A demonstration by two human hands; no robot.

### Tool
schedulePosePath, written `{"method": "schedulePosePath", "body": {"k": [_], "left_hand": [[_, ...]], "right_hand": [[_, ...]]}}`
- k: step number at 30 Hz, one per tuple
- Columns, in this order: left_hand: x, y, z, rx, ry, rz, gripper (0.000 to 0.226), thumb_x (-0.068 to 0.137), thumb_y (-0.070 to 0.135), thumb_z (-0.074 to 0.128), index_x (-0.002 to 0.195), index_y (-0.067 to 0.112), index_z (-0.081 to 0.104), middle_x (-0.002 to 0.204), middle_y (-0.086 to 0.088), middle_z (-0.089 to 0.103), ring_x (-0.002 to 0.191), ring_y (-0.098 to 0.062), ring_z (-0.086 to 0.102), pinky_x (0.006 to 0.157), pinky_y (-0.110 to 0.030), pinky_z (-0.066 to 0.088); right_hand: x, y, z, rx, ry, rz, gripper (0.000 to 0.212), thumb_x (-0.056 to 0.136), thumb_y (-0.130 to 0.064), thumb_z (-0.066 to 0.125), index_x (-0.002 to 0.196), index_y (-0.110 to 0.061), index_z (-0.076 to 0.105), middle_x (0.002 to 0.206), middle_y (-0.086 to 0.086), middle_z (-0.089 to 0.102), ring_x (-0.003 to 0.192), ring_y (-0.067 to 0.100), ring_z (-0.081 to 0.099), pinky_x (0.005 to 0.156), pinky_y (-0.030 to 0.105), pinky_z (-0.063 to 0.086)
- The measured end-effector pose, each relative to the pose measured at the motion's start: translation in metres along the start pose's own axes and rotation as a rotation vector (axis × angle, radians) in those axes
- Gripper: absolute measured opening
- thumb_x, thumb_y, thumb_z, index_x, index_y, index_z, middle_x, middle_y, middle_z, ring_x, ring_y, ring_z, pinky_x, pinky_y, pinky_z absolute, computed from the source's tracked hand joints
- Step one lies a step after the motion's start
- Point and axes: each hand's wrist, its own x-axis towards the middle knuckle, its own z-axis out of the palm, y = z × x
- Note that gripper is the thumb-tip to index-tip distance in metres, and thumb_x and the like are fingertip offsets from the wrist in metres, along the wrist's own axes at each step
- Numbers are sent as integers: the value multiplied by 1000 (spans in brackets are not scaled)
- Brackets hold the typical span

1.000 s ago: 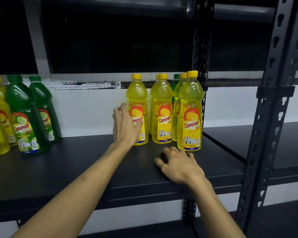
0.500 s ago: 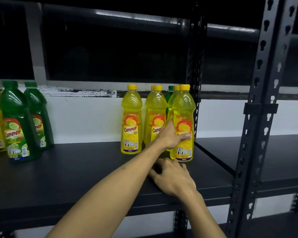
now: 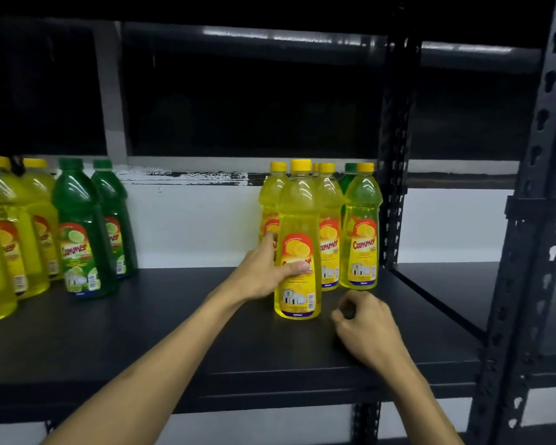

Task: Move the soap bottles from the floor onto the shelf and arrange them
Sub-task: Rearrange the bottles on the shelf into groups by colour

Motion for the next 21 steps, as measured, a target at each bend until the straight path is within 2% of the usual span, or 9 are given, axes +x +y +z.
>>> {"method": "schedulePosePath", "body": {"k": [2, 4, 6, 8, 12, 14, 16, 18, 21], "left_hand": [[-11, -8, -14, 18, 40, -21, 75, 83, 47, 75, 140, 19, 34, 125, 8, 54, 110, -12, 59, 89, -31, 53], [-18, -16, -30, 57, 84, -37, 71, 84, 47, 74, 137, 18, 36, 123, 6, 55, 104, -12, 59, 83, -28, 51], [-20, -25, -44, 79, 129, -71, 70, 85, 46, 74, 136, 17, 38, 127, 2, 58, 101, -12, 59, 79, -26, 50], [-20, -33, -54, 90, 184, -105, 68, 86, 44, 74, 137, 16, 39, 131, -3, 60, 102, -15, 60, 78, -26, 48], [-8, -51, -66, 113, 320, -181, 63, 90, 39, 72, 139, 14, 42, 136, -9, 60, 119, -31, 61, 92, -41, 49], [3, -61, -68, 118, 361, -198, 59, 92, 36, 71, 140, 13, 44, 136, -11, 60, 121, -32, 60, 96, -44, 49], [14, -66, -68, 111, 385, -210, 58, 93, 34, 70, 140, 12, 45, 136, -12, 60, 122, -33, 59, 98, -44, 48], [26, -71, -66, 103, 393, -215, 58, 93, 33, 70, 140, 13, 45, 136, -12, 60, 123, -33, 58, 100, -44, 48], [43, -77, -61, 77, 376, -212, 59, 94, 34, 69, 143, 16, 43, 138, -9, 59, 124, -32, 58, 100, -44, 48]], "right_hand": [[11, 4, 2, -23, -25, 10, 23, 88, -37, 67, 102, -22, 57, 116, 4, 62, 107, 28, 60, 95, 44, 51], [26, 6, 1, -45, -46, 44, 45, 91, -35, 69, 127, -15, 50, 133, 10, 51, 126, 34, 51, 106, 48, 44], [42, 7, 0, 12, -18, 94, 62, 92, -34, 70, 140, -9, 39, 140, 17, 43, 130, 39, 45, 109, 51, 41], [59, 8, -2, 137, 54, 135, 68, 92, -32, 71, 142, -5, 33, 141, 22, 39, 129, 42, 43, 108, 52, 41], [85, 11, 1, 279, 199, 169, 76, 89, -38, 74, 143, -5, 32, 140, 21, 40, 132, 41, 40, 107, 56, 39], [100, 19, 7, 334, 218, 188, 91, 82, -52, 76, 147, -8, 29, 141, 20, 43, 134, 42, 42, 107, 62, 40], [131, 49, 24, 393, 266, 197, 110, 64, -76, 69, 147, -18, 26, 142, 15, 49, 132, 41, 49, 104, 67, 42], [146, 62, 31, 407, 267, 162, 106, 58, -82, 62, 141, -26, 28, 137, 11, 55, 126, 38, 56, 101, 67, 44], [126, 35, 16, 371, 246, 157, 79, 82, -58, 73, 139, -18, 34, 133, 11, 57, 123, 37, 57, 103, 65, 43]]}}
